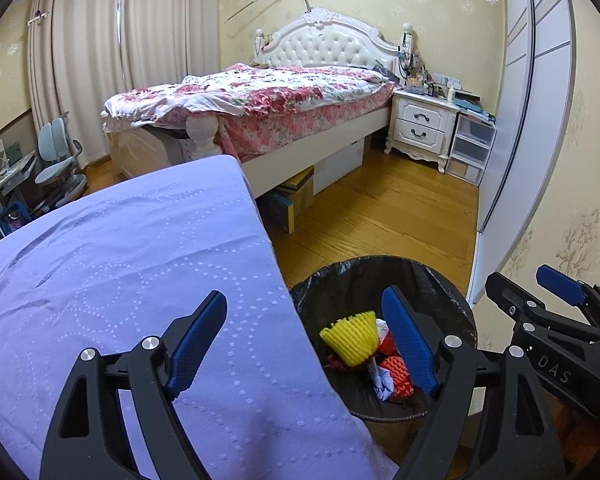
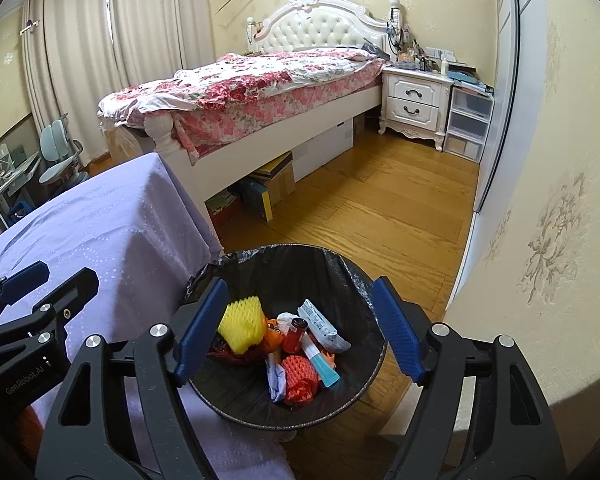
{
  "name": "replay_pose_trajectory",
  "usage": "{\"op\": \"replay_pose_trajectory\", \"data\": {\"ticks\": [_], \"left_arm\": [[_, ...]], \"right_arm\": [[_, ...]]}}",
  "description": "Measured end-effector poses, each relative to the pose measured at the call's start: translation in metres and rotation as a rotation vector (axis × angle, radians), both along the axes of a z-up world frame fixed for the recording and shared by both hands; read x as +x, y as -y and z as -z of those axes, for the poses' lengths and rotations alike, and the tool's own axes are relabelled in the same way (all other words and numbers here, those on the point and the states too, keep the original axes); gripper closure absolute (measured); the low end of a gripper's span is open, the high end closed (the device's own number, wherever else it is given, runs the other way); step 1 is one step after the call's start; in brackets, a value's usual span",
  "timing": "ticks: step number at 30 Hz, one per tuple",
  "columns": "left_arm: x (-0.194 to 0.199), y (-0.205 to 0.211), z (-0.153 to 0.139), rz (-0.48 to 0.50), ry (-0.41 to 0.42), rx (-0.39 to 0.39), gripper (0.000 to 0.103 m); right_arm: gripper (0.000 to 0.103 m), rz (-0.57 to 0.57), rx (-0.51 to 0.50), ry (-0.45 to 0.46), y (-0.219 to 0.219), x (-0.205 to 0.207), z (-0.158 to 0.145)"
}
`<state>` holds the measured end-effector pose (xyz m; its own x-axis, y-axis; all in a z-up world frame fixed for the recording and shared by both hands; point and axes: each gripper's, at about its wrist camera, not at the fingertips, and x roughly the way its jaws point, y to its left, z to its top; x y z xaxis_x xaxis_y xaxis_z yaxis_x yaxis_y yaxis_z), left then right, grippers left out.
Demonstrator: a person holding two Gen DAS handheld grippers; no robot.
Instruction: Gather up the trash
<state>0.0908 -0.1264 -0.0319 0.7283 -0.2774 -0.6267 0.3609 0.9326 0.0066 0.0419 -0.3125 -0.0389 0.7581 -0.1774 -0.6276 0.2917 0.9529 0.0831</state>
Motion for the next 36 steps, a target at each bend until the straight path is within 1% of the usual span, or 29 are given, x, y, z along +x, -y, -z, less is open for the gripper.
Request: {"op": "replay_pose_trajectory", "data": {"ticks": [9,22,28,36], "left_arm": [[-0.018,-0.023,-0.011,-0.035,0.032,-0.022,0.021],[-0.035,-0.050,-0.016,-0.087,0.047,-0.031,0.020],[-0.039,-0.057,-0.016,-0.104,0.052,-0.039,0.020],[-0.040,-0.060,-0.018,-0.103,0.057,-0.043,0.020]], "right_arm": [[0.025,-0.034,-0.025,0.035,-0.024,-0.013,-0.016],[0.025,-0.072,-0.043,0.058,-0.048,-0.031,-0.027],[0.025,-0.077,-0.052,0.063,-0.053,-0.036,-0.029],[0.025,-0.077,-0.056,0.068,-0.057,-0.039,-0.030]]}}
